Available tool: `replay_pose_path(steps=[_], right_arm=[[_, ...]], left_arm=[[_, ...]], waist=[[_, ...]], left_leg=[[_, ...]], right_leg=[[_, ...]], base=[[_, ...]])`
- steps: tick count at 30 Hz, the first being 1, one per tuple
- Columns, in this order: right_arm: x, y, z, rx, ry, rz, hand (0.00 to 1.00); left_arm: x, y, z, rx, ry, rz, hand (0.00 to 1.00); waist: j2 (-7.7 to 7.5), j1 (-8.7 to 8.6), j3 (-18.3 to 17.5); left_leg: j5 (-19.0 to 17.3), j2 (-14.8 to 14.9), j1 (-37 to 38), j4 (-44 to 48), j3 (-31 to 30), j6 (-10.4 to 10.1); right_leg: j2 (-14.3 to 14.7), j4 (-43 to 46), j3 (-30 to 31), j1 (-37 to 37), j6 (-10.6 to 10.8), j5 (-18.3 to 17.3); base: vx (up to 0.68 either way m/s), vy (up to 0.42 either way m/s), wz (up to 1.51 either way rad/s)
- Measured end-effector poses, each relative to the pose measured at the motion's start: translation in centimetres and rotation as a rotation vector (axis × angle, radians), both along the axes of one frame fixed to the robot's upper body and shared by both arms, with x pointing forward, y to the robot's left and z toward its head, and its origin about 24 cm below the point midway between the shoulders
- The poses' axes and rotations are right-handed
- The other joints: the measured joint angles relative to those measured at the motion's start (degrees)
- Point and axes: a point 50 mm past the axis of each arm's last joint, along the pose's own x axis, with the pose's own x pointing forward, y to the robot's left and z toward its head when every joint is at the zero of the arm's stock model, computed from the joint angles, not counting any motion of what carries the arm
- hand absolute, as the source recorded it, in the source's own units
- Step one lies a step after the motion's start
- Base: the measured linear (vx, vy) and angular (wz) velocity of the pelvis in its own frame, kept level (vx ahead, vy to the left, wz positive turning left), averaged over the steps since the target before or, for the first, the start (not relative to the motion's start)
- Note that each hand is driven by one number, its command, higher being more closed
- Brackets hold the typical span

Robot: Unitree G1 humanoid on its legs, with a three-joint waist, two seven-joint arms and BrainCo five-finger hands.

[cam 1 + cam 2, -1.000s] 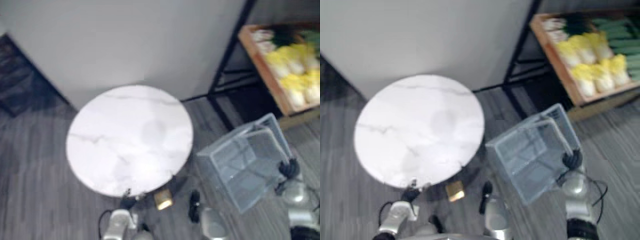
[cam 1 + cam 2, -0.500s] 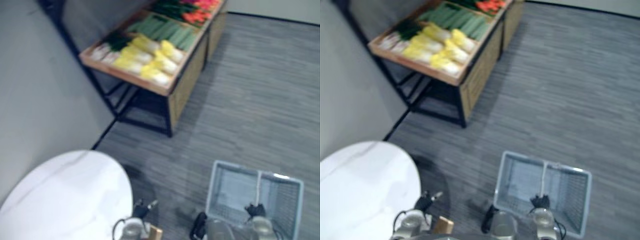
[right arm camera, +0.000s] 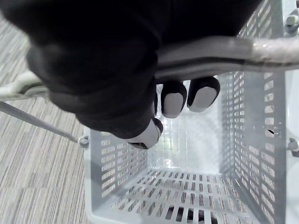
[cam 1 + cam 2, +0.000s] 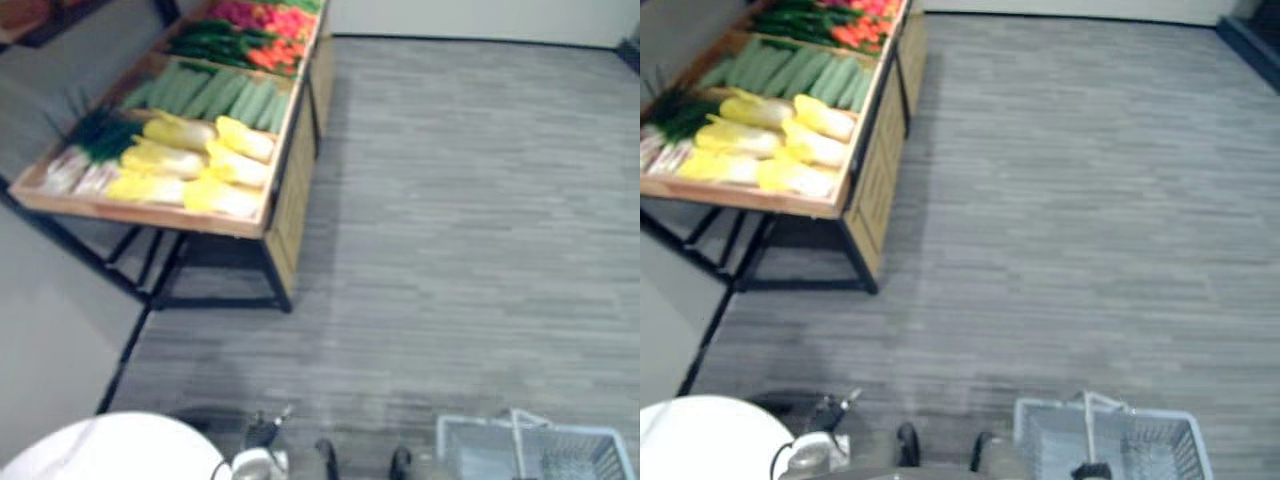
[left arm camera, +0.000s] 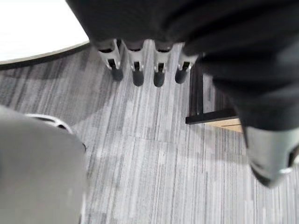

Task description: Pick vegetable in the basket

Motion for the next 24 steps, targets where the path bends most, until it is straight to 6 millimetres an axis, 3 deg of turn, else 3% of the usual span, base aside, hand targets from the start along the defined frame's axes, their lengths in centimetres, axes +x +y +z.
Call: replay_pose_path(steps=[1,2,4,6,8,9,10,11,12,14,15,17,19,21,23,24], right_arm=[[-0.7,0.4,-0.2,0.015,0.013,-0.025,1.00],[-1.0,0.7,-0.3,0.024,0.018,-0.038,1.00],[-1.2,1.3,-0.5,0.047,0.014,-0.065,1.00],[-0.6,1.5,-0.5,0.056,-0.004,-0.067,1.00],[0.4,1.6,-0.4,0.058,-0.029,-0.054,1.00],[0.6,1.6,-0.3,0.059,-0.038,-0.051,1.00],[0.5,1.7,-0.3,0.061,-0.037,-0.052,1.00],[0.3,1.6,-0.4,0.059,-0.031,-0.056,1.00],[0.9,1.3,-0.3,0.050,-0.039,-0.055,1.00],[2.4,1.4,0.0,0.060,-0.089,-0.044,1.00],[2.4,1.5,0.0,0.064,-0.089,-0.044,1.00],[2.0,1.6,-0.2,0.079,-0.065,-0.029,1.00],[2.4,1.1,-0.1,0.066,-0.066,-0.017,1.00],[2.4,0.7,0.0,0.055,-0.057,-0.008,1.00],[2.4,0.6,-0.1,0.057,-0.044,-0.009,1.00],[2.6,0.4,0.0,0.055,-0.051,-0.020,1.00]], left_arm=[[-0.4,0.7,0.0,0.021,0.020,-0.010,0.00],[-0.5,0.9,0.0,0.028,0.025,-0.017,0.00],[-0.4,1.5,0.1,0.052,0.035,-0.039,0.00],[0.5,1.6,0.4,0.061,0.013,-0.049,0.00],[0.6,1.7,0.4,0.062,0.010,-0.051,0.00],[0.6,1.6,0.4,0.062,0.011,-0.053,0.00],[0.5,1.7,0.4,0.063,0.013,-0.054,0.00],[0.4,1.8,0.4,0.076,0.022,-0.071,0.00],[0.5,0.7,0.1,0.054,0.026,-0.088,0.00],[0.2,0.3,-0.1,0.048,0.036,-0.096,0.00],[0.2,0.1,-0.2,0.045,0.039,-0.100,0.00],[-0.1,-0.7,-0.3,0.023,0.038,-0.096,0.00],[0.6,-0.6,0.1,0.003,-0.010,-0.043,0.00],[0.9,-0.3,0.4,0.002,-0.040,-0.014,0.00],[1.3,-0.1,0.8,0.007,-0.070,-0.004,0.00],[1.6,-0.1,0.9,0.007,-0.082,0.000,0.00]], waist=[[-0.56,-0.86,-0.1],[-0.51,-1.22,0.1],[-0.94,-1.72,0.2],[0.50,-2.22,0.9],[1.21,-2.52,1.4],[1.01,-2.82,1.3],[-0.23,-3.28,1.0],[-0.43,-3.37,1.4],[2.64,-2.95,1.5],[3.13,-3.36,2.0],[3.36,-3.33,2.1],[3.45,-3.18,2.6],[4.71,-2.83,4.3],[4.33,-1.98,5.4],[4.27,-0.80,5.4],[4.21,-0.32,5.4]], left_leg=[[-0.4,-0.3,3.6,-1.4,-0.8,0.3],[-0.5,-0.3,4.9,-1.6,-1.3,0.7],[-1.3,0.7,8.7,-2.5,-2.8,0.7],[-1.4,4.0,10.1,-3.7,-4.6,0.6],[-0.9,6.7,11.0,-3.6,-4.5,-0.2],[-0.9,7.2,11.8,-3.7,-4.4,-1.0],[-1.7,7.0,13.6,-4.0,-4.4,-3.7],[-2.9,7.4,15.7,-4.8,-4.4,-5.7],[-3.3,9.9,16.8,-5.2,-3.9,-6.5],[-0.5,11.5,17.2,-1.4,-3.1,-9.6],[-0.1,12.0,16.7,1.2,-3.1,-10.1],[4.0,14.6,8.1,22.5,-7.0,-12.8],[3.2,16.8,0.4,41.3,-7.4,-12.1],[0.8,16.6,-4.8,47.6,-5.2,-10.7],[-1.3,14.9,-9.0,42.9,-1.3,-9.2],[-1.9,13.2,-10.7,35.1,1.7,-8.1]], right_leg=[[-2.1,9.3,-0.7,-2.3,1.1,1.6],[-3.0,12.4,-1.6,-2.7,1.3,1.4],[-4.8,16.5,-5.8,-4.7,-1.7,-0.7],[-2.9,11.2,-10.4,-8.1,-4.0,-2.0],[0.7,-1.3,-10.6,-10.1,-3.2,-0.2],[2.0,-10.8,-9.5,-10.0,-3.3,3.8],[2.3,-22.7,-6.5,-8.8,-3.1,11.9],[2.7,-23.3,-6.3,-7.5,-5.8,21.5],[5.3,-20.1,-6.6,-8.1,-6.5,18.6],[5.9,-11.3,-5.9,-10.3,-8.1,10.0],[6.1,-10.3,-5.9,-9.8,-8.2,8.6],[7.7,-11.8,-5.8,-5.5,-8.4,5.7],[9.6,-16.3,-5.7,0.8,-8.9,5.4],[10.3,-20.6,-5.2,6.7,-9.0,5.3],[9.9,-24.2,-4.5,10.5,-8.5,5.5],[9.1,-26.0,-4.5,12.4,-7.5,5.5]], base=[[0.35,0.112,0.36],[0.41,0.056,0.36],[0.47,-0.045,0.32],[0.46,-0.158,0.35],[0.45,-0.213,0.15],[0.48,-0.278,0.27],[0.63,-0.380,0.37],[0.51,-0.314,0.13],[0.47,-0.287,-0.22],[0.48,-0.318,-0.34],[0.47,-0.336,-0.09],[0.38,-0.224,0.00],[0.30,-0.102,-0.01],[0.30,-0.047,-0.11],[0.31,0.015,-0.19],[0.33,0.090,-0.06]])
